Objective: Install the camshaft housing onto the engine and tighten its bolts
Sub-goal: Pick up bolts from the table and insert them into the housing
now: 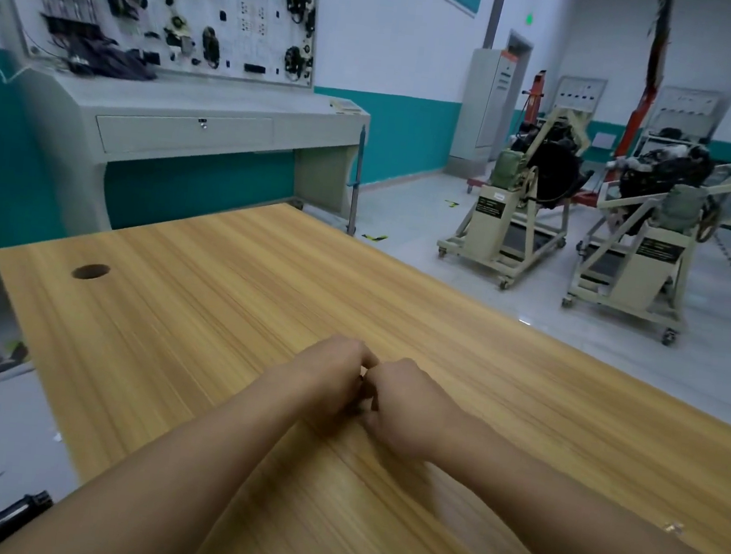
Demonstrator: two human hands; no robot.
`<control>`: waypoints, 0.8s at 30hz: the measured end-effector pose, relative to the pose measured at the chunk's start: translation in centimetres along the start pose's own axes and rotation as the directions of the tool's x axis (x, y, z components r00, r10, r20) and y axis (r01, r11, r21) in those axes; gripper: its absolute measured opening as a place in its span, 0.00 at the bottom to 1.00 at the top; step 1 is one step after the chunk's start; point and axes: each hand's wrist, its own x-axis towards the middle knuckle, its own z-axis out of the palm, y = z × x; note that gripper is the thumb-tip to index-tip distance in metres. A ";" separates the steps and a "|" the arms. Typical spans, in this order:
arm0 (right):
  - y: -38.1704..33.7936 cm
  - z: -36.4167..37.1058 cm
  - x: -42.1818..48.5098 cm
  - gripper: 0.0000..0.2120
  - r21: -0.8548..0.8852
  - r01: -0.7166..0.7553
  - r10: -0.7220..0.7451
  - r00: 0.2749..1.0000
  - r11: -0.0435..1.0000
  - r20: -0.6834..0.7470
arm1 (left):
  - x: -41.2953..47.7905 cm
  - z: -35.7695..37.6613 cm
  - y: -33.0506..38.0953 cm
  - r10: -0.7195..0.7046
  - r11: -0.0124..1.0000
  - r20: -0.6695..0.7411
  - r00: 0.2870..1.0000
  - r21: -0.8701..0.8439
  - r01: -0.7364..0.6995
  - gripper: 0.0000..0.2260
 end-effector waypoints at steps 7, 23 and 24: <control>3.8 -2.7 0.3 0.16 0.072 -0.187 0.194 0.975 0.980 -0.112 | -0.7 -0.1 -1.4 -0.095 0.995 -0.029 0.995 0.031 0.096 0.05; 3.3 -1.9 2.7 0.05 0.294 -0.312 0.319 0.947 0.903 0.027 | -0.5 -0.2 2.0 -0.161 0.987 -0.054 0.985 0.006 0.162 0.12; 3.2 -1.8 2.8 0.05 0.300 -0.298 0.306 0.952 0.906 0.022 | -0.9 -0.4 1.8 -0.162 0.987 -0.045 0.986 -0.003 0.162 0.12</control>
